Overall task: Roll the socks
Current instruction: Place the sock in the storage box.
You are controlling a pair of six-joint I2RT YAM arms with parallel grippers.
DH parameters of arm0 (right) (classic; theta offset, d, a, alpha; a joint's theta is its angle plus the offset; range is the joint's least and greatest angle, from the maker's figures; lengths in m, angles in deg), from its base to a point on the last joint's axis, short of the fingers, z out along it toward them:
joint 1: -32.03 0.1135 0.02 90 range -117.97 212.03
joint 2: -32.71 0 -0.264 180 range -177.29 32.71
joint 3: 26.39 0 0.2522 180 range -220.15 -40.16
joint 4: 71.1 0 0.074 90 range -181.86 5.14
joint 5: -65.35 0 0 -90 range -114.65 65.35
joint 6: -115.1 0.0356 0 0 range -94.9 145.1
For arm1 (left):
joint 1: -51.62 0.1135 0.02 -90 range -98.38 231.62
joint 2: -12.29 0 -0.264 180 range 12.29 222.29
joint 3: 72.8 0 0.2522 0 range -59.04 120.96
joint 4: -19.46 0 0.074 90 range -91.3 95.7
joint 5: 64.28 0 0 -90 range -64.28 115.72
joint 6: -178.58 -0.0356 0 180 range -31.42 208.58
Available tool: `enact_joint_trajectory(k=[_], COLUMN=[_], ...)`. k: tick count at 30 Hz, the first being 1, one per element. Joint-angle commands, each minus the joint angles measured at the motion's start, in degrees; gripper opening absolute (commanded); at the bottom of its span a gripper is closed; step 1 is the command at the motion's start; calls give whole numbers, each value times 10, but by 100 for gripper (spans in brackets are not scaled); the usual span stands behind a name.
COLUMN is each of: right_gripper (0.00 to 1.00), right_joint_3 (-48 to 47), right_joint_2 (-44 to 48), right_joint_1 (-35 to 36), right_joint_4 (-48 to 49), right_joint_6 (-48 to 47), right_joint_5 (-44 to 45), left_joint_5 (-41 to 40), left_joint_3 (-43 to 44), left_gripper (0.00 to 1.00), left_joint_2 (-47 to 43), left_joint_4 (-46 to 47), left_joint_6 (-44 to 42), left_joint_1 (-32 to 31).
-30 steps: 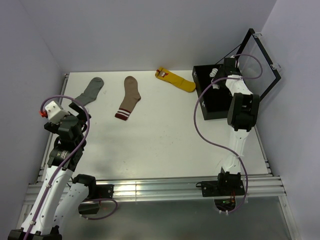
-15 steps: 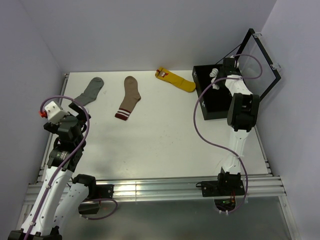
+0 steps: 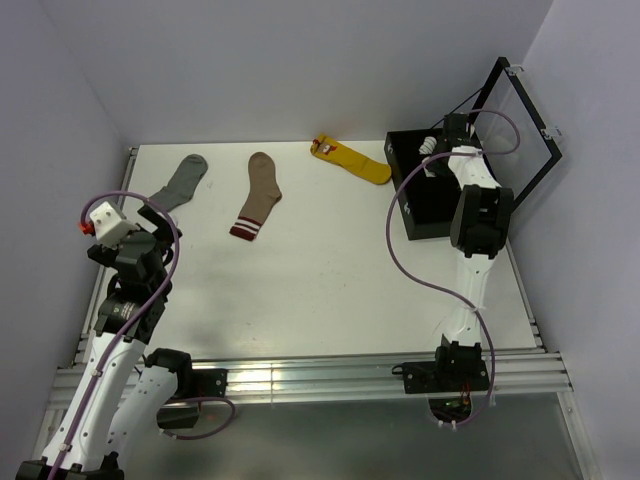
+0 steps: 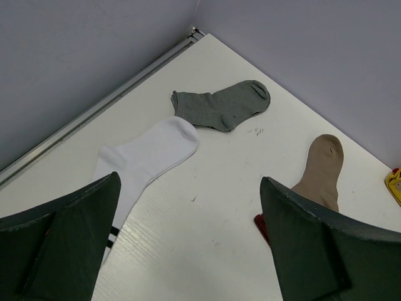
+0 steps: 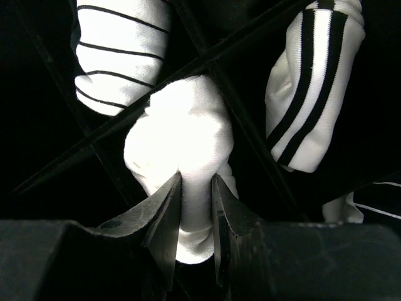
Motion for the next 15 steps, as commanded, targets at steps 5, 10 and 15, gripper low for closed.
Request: enact_joint_trajectory(k=[5,10,15], right_gripper=[37,48,62], right_joint_3=[8,32,69], right_joint_2=[27,114,209], right_joint_1=[4,5,13], right_joint_4=[-1,24,34], right_joint_6=[-11,-18,-24], right_joint_5=[-10,-13,-6], left_joint_5=[7,13,22], left_joint_3=[7,9,16], left_gripper=[98,99,100], left_joint_2=[-3,-11,-20], left_joint_4=[7,1,-10], left_joint_6=[-7,-5,2], left_joint_1=[3,3,2])
